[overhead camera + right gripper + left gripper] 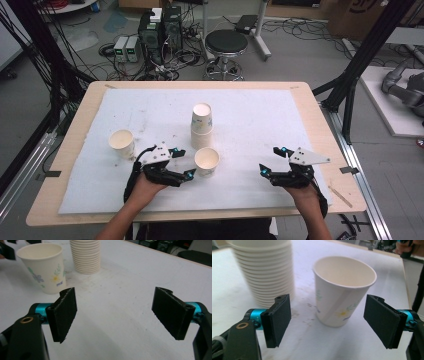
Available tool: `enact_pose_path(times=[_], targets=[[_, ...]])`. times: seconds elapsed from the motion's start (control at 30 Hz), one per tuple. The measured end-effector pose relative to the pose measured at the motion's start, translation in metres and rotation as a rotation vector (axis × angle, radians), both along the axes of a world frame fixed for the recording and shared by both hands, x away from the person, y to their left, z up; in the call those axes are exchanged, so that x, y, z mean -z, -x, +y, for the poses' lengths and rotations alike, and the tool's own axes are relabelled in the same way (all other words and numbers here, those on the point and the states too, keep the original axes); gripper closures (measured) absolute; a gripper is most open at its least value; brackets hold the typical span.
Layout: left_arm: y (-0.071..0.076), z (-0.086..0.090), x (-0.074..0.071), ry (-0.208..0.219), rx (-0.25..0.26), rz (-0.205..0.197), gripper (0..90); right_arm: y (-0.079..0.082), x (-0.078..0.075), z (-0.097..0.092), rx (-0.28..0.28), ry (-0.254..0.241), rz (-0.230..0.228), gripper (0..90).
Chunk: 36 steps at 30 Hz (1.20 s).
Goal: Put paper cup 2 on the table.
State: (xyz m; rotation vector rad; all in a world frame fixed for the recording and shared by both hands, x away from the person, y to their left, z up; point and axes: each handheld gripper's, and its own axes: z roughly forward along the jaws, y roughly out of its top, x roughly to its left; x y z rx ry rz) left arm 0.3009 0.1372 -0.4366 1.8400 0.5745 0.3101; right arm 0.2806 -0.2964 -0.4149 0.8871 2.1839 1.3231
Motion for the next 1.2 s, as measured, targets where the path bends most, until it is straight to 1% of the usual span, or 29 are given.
enact_pose_path(times=[0.1,0.17,0.23,0.33,0.37,0.47,0.6,0.7,0.77,0.9,1.2], targets=[[-0.001,0.014,-0.001,0.034,-0.061,-0.015,17.4,-0.002,0.002,-0.003,0.034,0.008,0.007,20.8],[-0.001,0.022,-0.001,0.065,-0.089,-0.023,17.0,-0.003,0.002,-0.005,0.053,0.009,0.007,20.8],[0.000,0.028,-0.003,0.087,-0.107,-0.043,16.8,-0.002,0.002,-0.006,0.057,0.009,0.007,20.7],[0.001,0.035,-0.005,0.105,-0.121,-0.057,16.8,-0.001,0.002,-0.006,0.062,0.007,0.011,20.8],[0.001,0.036,-0.005,0.107,-0.130,-0.059,16.8,-0.001,0.002,-0.006,0.062,0.007,0.006,20.7],[0.002,0.042,-0.004,0.111,-0.157,-0.067,16.9,-0.001,0.002,-0.005,0.059,0.004,0.015,20.8],[0.005,0.048,-0.005,0.136,-0.193,-0.083,17.0,0.000,0.001,-0.002,0.055,0.013,0.012,20.8],[0.009,0.051,-0.005,0.141,-0.202,-0.094,17.4,0.001,0.000,-0.001,0.062,0.019,0.014,20.8],[0.010,0.053,-0.006,0.146,-0.204,-0.097,17.5,0.003,-0.003,0.000,0.071,0.010,-0.002,20.8],[0.011,0.056,-0.007,0.145,-0.213,-0.106,17.7,0.002,-0.004,0.000,0.078,0.008,-0.006,20.8],[0.011,0.057,-0.006,0.143,-0.218,-0.104,18.1,0.000,-0.002,0.000,0.075,0.013,-0.002,20.8]])
